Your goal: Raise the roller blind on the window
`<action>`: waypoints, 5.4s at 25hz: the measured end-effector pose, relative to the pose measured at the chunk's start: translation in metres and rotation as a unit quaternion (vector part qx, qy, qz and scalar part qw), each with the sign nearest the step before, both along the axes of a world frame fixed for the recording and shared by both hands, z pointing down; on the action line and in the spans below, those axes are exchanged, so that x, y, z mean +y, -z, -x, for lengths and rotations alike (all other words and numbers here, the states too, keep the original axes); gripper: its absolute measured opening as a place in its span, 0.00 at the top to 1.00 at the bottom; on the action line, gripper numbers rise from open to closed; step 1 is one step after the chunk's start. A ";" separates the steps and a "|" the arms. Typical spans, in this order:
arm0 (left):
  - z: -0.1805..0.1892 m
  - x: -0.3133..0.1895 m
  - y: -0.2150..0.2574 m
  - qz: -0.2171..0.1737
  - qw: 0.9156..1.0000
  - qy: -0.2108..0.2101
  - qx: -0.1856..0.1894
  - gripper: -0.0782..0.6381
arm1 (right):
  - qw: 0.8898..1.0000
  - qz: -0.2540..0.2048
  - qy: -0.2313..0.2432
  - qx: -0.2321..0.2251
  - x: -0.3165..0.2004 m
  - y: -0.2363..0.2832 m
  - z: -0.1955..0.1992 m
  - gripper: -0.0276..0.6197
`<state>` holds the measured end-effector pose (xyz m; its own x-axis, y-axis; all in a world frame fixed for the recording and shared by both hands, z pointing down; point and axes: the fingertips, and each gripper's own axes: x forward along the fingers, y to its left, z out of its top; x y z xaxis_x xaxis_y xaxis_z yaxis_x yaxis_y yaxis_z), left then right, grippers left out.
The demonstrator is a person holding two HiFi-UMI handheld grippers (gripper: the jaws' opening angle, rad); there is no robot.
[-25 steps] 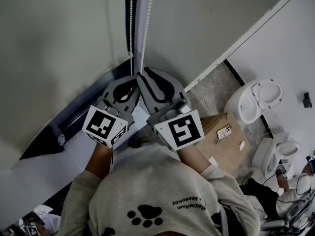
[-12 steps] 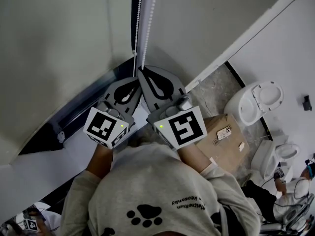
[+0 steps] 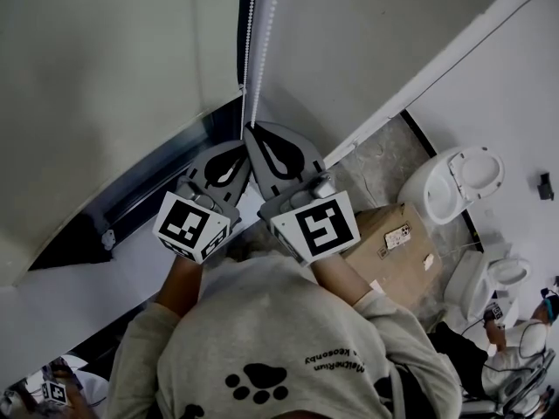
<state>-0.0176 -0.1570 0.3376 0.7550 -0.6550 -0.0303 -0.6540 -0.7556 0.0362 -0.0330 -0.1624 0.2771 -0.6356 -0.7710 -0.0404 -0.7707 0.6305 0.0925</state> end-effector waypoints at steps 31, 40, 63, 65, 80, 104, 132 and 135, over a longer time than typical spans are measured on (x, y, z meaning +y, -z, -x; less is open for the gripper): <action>-0.005 -0.003 -0.113 0.029 0.999 0.022 -0.015 0.88 | 0.999 0.028 -0.001 0.021 -0.005 -0.113 -0.003 0.94; -0.003 -0.002 -0.134 0.054 0.998 0.021 -0.002 0.88 | 0.999 0.039 -0.001 0.027 -0.007 -0.134 -0.001 0.94; 0.026 0.017 -0.024 0.034 0.999 -0.023 0.031 0.73 | 0.999 0.047 0.000 0.023 -0.002 -0.136 -0.003 0.94; 0.022 0.015 0.001 0.015 0.999 -0.029 0.028 0.73 | 0.999 0.047 0.002 0.023 -0.001 -0.136 -0.002 0.94; -0.001 -0.010 0.040 -0.004 0.999 -0.029 -0.033 0.85 | 0.998 0.048 0.008 0.029 0.003 -0.135 -0.001 0.94; 0.004 -0.012 0.010 -0.007 1.000 0.009 -0.019 0.88 | 0.997 0.059 -0.001 0.057 -0.001 -0.163 -0.002 0.94; 0.003 -0.010 -0.056 0.043 0.999 0.017 -0.013 0.88 | 0.990 0.115 0.004 0.085 0.005 -0.229 -0.004 0.94; 0.003 -0.007 -0.058 0.039 0.999 0.017 -0.011 0.88 | 0.989 0.115 0.002 0.090 0.007 -0.230 -0.003 0.94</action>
<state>-0.0207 -0.1642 0.3951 0.7321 -0.6801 0.0381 -0.6807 -0.7283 0.0791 -0.0301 -0.1554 0.5069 -0.6189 -0.7443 0.2510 -0.7525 0.6534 0.0821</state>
